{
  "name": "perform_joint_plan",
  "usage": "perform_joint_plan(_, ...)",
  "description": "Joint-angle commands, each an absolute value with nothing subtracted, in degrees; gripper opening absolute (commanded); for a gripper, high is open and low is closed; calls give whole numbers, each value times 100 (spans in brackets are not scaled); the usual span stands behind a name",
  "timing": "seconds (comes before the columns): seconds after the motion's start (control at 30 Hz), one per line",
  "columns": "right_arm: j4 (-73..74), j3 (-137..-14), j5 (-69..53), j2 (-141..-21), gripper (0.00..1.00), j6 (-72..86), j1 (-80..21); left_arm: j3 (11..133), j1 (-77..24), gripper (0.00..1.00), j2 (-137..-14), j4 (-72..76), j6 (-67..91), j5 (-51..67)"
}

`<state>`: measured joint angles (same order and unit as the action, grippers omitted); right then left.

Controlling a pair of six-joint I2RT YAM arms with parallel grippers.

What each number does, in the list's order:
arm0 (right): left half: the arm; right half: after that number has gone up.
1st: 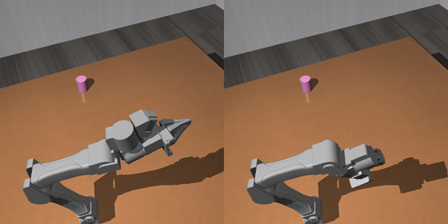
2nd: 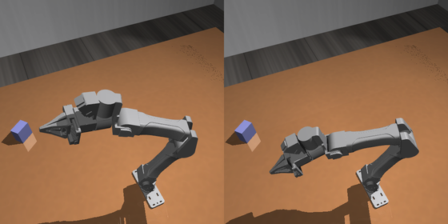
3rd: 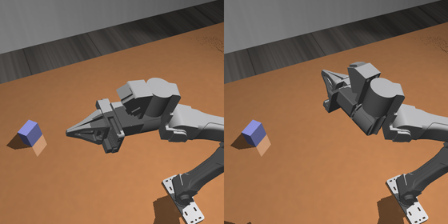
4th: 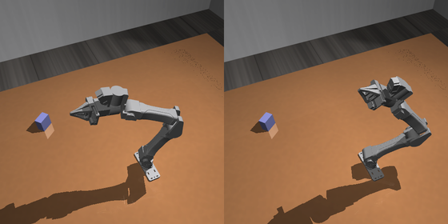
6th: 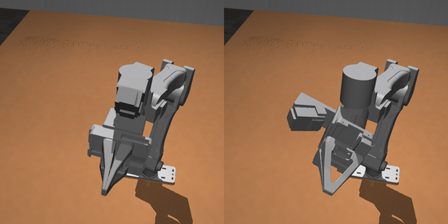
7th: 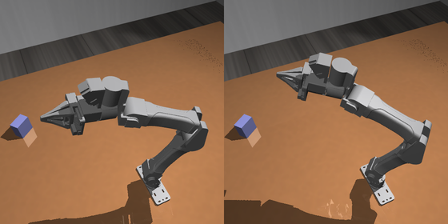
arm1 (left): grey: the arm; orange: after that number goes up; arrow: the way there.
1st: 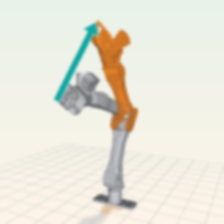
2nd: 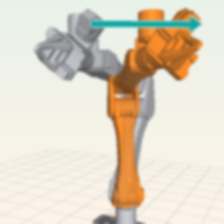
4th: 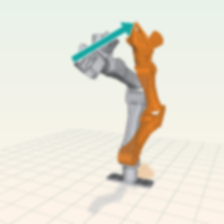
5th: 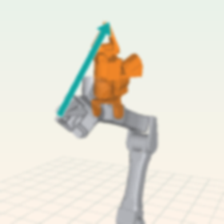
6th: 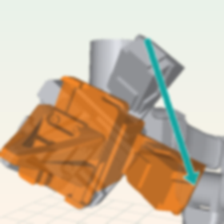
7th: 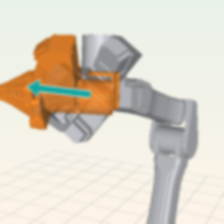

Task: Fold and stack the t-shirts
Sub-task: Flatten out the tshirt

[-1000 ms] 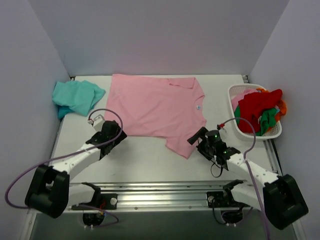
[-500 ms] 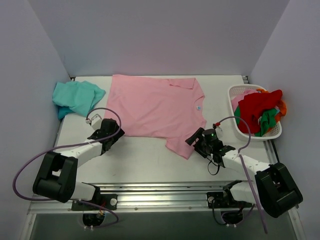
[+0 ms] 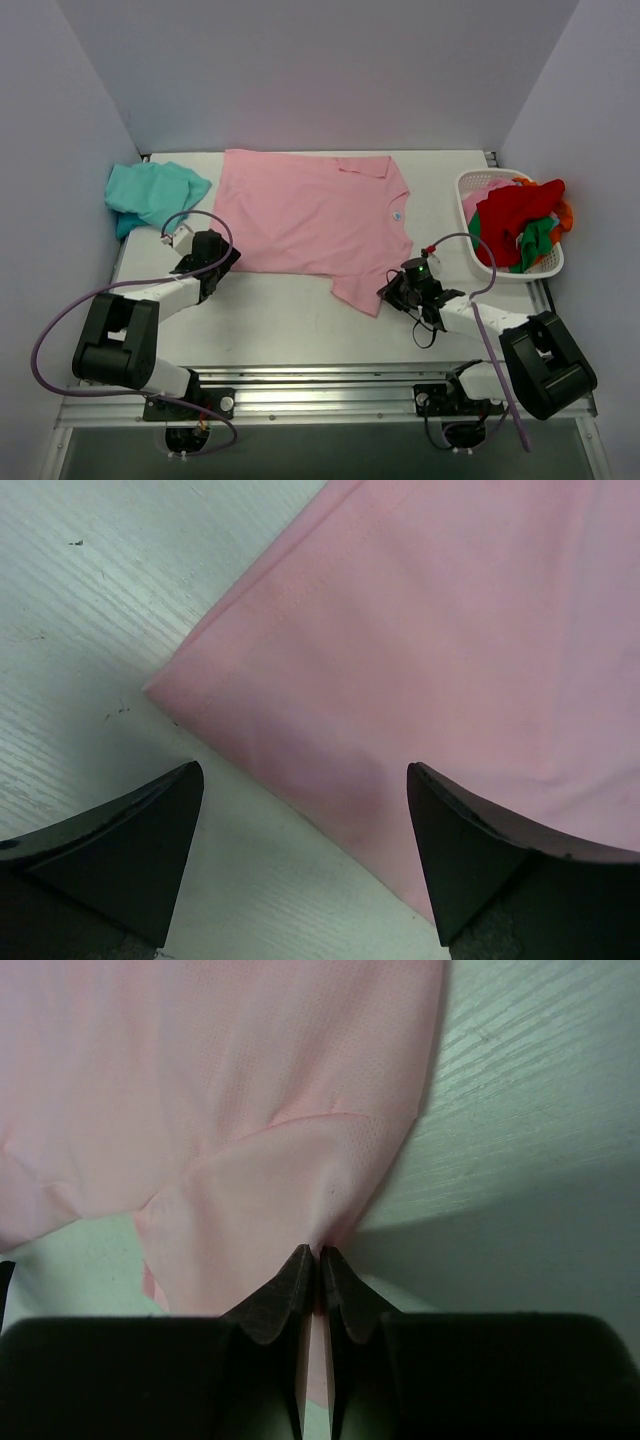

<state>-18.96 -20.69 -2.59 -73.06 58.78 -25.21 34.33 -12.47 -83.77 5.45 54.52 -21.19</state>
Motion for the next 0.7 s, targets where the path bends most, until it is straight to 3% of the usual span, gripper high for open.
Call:
perform_joint_plan(0.0, -1740, -2188, -176, -7225, 3, 5818, -2549, 3428, -1178, 91, -8323, 580, 5651, -2135)
perform_joint_plan(0.17, -1618, -2224, -176, -7190, 2, 5792, -2549, 3410, -1187, 85, -8323, 370, 5914, -2346)
perform_joint_plan(0.27, -1538, -2224, -158, -7084, 1, 5757, -2514, 3462, -1187, 75, -8419, 291, 6002, -2426)
perform_joint_plan(0.3, -1512, -2215, -158, -7023, 0, 5748, -2505, 3506, -1187, 60, -8463, 247, 6020, -2443)
perform_joint_plan(0.4, -1354, -2241, -158, -6839, 0, 5625, -2400, 3744, -1169, 36, -8718, 202, 5933, -2408)
perform_joint_plan(0.43, -1214, -2276, -158, -6760, 0, 5573, -2304, 3805, -1143, 17, -8832, 176, 5933, -2400)
perform_joint_plan(0.5, -1003, -2329, -158, -6445, 0, 5415, -2172, 3893, -1134, 5, -8894, 228, 5880, -2364)
perform_joint_plan(0.67, 427, -2899, -18, -5102, 0, 4949, -1636, 3859, -1143, 2, -8615, 282, 5617, -2268)
